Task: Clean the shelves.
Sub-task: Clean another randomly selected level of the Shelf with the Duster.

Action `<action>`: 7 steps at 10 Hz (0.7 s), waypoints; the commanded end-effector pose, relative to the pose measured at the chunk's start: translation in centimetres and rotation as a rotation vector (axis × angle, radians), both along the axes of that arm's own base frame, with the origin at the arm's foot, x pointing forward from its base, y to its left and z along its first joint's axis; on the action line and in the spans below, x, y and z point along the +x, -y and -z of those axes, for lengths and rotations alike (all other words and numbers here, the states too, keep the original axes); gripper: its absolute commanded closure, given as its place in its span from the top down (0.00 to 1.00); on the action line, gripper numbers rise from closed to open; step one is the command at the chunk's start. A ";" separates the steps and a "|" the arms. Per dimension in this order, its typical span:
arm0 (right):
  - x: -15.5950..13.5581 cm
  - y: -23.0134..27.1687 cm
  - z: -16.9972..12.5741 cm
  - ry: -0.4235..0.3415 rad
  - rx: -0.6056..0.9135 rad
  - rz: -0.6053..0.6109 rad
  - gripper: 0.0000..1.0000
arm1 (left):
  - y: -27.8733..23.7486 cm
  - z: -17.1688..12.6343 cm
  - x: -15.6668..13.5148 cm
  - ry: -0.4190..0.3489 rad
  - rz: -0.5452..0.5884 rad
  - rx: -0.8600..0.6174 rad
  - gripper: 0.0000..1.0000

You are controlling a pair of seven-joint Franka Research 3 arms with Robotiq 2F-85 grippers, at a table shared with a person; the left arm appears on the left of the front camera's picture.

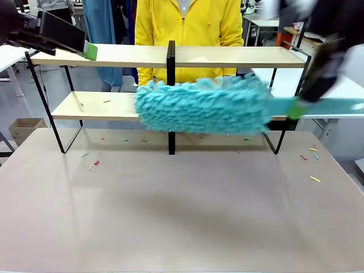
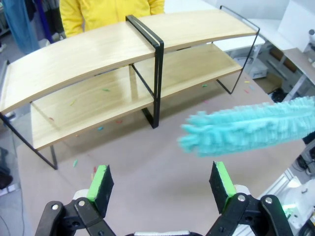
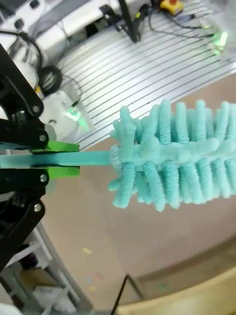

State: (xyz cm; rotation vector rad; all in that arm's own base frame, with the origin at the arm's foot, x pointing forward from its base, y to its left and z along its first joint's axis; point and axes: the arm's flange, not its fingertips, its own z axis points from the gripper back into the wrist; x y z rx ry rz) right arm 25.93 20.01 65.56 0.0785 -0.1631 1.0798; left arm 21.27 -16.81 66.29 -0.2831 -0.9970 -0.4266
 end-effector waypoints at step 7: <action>3.3 -9.9 5.5 -0.069 0.020 0.239 0.12 | -0.1 0.1 -0.1 0.008 -0.001 -0.003 1.00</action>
